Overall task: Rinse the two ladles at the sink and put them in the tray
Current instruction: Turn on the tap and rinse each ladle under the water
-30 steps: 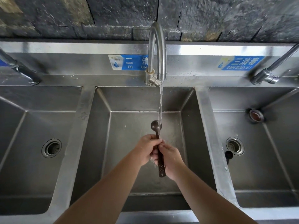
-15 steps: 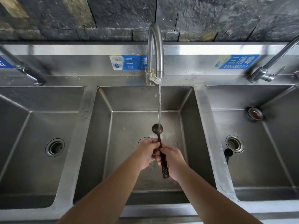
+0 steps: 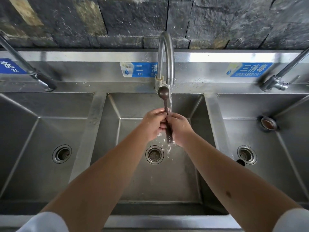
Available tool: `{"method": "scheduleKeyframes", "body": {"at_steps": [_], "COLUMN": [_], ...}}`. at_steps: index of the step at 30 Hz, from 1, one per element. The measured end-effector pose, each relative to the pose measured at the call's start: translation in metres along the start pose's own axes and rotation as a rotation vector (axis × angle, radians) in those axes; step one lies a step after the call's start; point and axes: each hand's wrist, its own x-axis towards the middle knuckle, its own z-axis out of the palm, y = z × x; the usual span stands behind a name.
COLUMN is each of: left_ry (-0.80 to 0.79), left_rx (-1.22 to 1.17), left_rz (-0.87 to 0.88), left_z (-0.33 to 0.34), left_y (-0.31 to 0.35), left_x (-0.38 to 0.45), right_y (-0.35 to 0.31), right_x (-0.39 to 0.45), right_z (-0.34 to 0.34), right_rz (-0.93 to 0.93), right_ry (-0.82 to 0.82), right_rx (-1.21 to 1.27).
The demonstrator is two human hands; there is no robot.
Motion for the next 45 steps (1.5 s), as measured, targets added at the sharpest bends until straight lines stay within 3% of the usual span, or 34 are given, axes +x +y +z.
{"method": "scheduleKeyframes", "body": {"at_steps": [4,9,16,24,32,41,45], "left_ry": [0.003,0.052,0.08,0.007,-0.034,-0.153,-0.24], "left_rx": [0.001,-0.053,-0.016,0.054,0.014,-0.11,-0.031], "left_rz": [0.06,0.005,-0.263,-0.47,-0.481,-0.437,-0.31], "left_z": [0.003,0.004,-0.004,0.001,0.043,0.146,0.198], "left_y": [0.008,-0.006,-0.071,-0.129,-0.132,-0.127,-0.135], "left_x": [0.0,-0.005,-0.029,-0.066,-0.079,-0.054,-0.035], "right_y": [-0.004,0.005,0.056,0.097,0.086,0.019,-0.006], "right_x": [0.003,-0.006,-0.049,-0.097,-0.124,-0.129,-0.129], "right_z": [0.007,0.003,-0.02,-0.062,-0.1,-0.178,-0.225], "right_rz": [-0.059,-0.084,0.171,0.44,0.26,-0.021,-0.022], "right_ry": [-0.012,0.016,0.209,0.279,0.336,0.411,0.399], "right_rx": [0.038,-0.152,-0.265,-0.039,-0.22,-0.84,-0.656]}}
